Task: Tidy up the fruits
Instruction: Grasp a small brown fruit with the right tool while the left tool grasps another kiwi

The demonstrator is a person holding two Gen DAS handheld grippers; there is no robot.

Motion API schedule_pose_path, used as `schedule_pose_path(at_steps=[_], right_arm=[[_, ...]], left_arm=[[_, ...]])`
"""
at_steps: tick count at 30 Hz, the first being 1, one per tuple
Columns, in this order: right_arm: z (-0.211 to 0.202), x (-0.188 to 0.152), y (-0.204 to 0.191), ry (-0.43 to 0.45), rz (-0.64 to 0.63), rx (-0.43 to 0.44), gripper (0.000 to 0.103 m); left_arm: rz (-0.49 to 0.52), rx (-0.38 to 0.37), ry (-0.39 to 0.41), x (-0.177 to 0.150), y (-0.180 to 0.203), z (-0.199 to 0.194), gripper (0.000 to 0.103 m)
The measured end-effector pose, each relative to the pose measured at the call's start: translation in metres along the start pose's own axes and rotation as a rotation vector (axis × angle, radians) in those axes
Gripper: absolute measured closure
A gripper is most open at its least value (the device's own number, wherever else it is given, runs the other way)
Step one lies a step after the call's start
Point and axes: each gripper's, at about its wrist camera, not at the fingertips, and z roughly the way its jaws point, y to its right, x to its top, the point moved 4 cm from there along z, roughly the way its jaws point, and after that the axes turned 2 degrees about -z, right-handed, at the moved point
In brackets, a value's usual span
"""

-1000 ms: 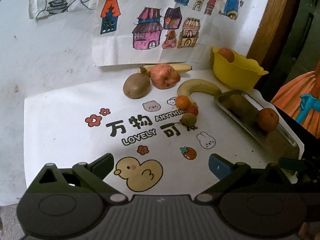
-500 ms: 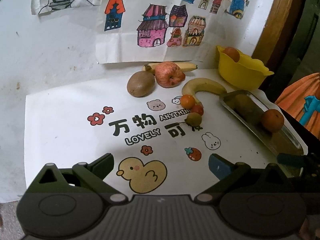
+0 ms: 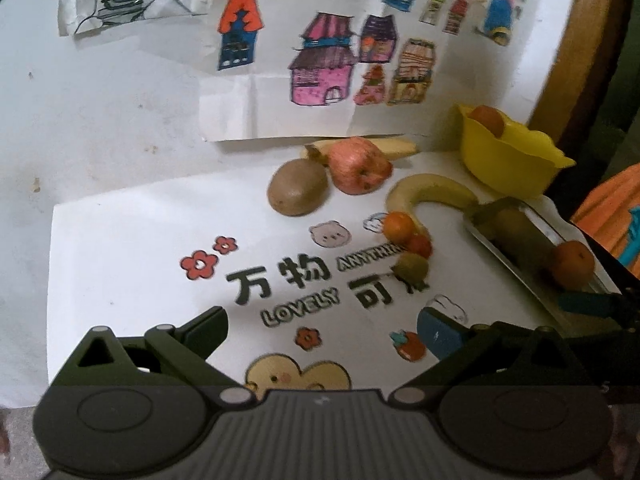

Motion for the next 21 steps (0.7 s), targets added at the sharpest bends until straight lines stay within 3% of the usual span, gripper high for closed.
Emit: schedule_pose_path(at_steps=[12,21], right_arm=[[0.047,0.025,-0.004,0.013,-0.026,0.079,0.008],[0.071,0.030,-0.014,-0.006,-0.006,0.128,0.021]], left_arm=[[0.041,0.085,0.040,0.043,-0.011,0.046,0.000],[0.110,0.051,0.031,0.067,-0.012,0.095,0.001]])
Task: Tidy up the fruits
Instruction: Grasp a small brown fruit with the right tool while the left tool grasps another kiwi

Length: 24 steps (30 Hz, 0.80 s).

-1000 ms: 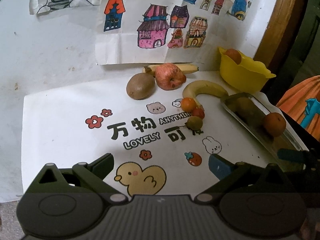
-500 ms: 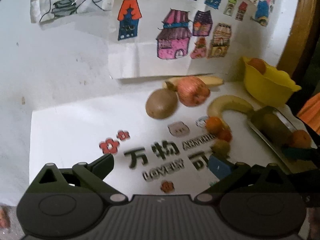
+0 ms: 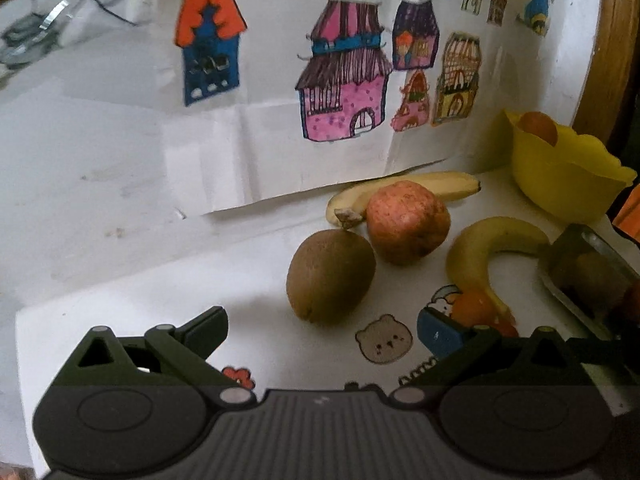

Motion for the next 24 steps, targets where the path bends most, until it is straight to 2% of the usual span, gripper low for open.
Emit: schedule_pose_path(at_steps=[9,15,20,24], right_arm=[[0.011,0.002,-0.012,-0.007,-0.001,0.023,0.039],[0.015,0.002,-0.018,-0.012,0.000,0.023,0.043],[0.018,0.003,-0.021,-0.009,-0.018,0.011,0.051],[0.019,0.002,-0.024,-0.011,-0.038,-0.014,0.055]], left_arm=[[0.046,-0.026,-0.003,0.007,-0.002,0.020,0.001],[0.059,-0.035,0.000,0.012,0.001,0.027,0.001],[0.071,-0.029,-0.010,0.013,0.005,0.031,0.011],[0.075,-0.033,-0.013,0.013,0.005,0.033,0.015]])
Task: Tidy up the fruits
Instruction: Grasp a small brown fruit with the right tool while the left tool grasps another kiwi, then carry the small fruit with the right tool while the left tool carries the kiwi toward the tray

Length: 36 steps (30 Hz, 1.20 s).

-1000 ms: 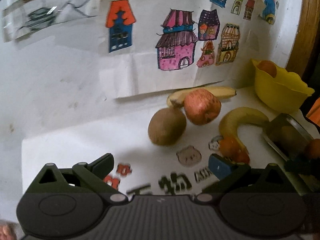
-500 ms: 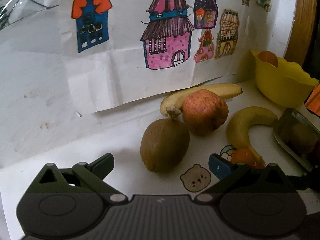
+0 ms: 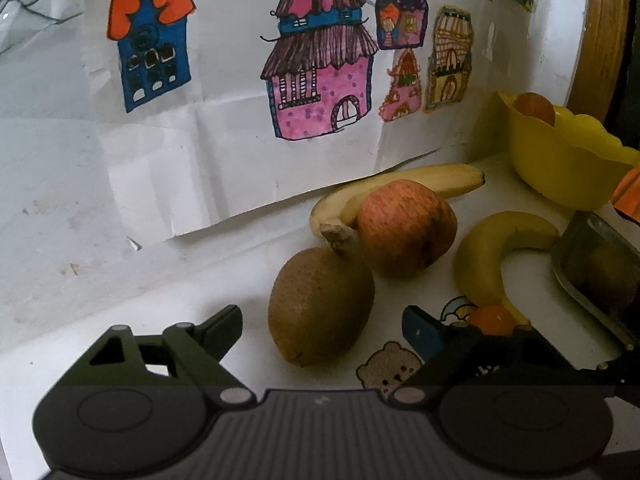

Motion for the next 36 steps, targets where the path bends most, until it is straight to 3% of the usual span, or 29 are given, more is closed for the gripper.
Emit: schedule_pose_path(at_steps=[10,17,36], right_arm=[[0.001,0.002,-0.003,-0.008,-0.025,-0.036,0.064],[0.000,0.002,-0.005,-0.008,-0.024,-0.044,0.070],[-0.010,-0.006,0.004,-0.005,-0.016,-0.050,0.073]], left_arm=[[0.005,0.027,-0.029,-0.003,-0.001,0.010,0.023],[0.017,0.036,-0.025,0.005,0.002,0.011,0.045],[-0.030,-0.001,-0.030,-0.018,0.009,-0.018,0.046]])
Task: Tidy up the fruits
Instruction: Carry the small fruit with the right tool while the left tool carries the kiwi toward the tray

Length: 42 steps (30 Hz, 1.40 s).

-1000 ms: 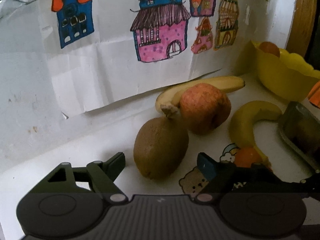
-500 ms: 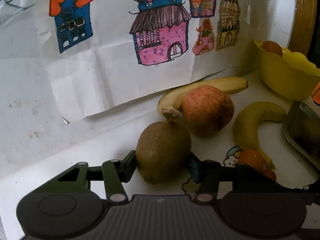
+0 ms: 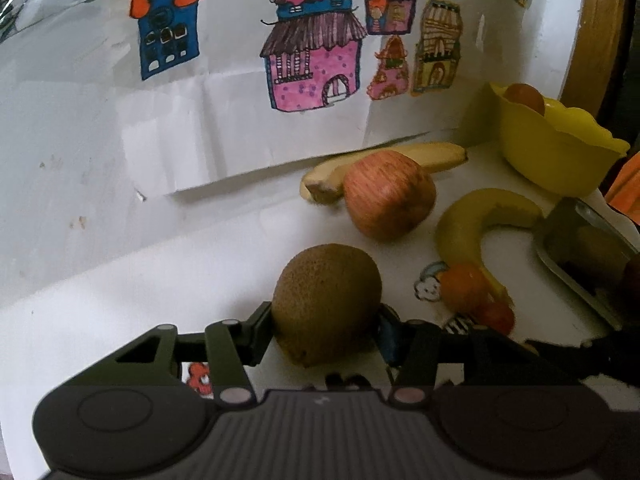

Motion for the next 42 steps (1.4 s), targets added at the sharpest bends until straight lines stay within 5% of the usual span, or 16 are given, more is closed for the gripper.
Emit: schedule_pose_path(at_steps=[28,42], right_arm=[[-0.059,-0.018,0.045,0.071,0.065,-0.102,0.073],[-0.096,-0.048,0.123,0.078,0.204,-0.250,0.073]], left_arm=[[-0.012,-0.059,0.005,-0.015,0.061,-0.036,0.047],[0.096,-0.236,0.039,0.002,0.149,-0.042,0.047]])
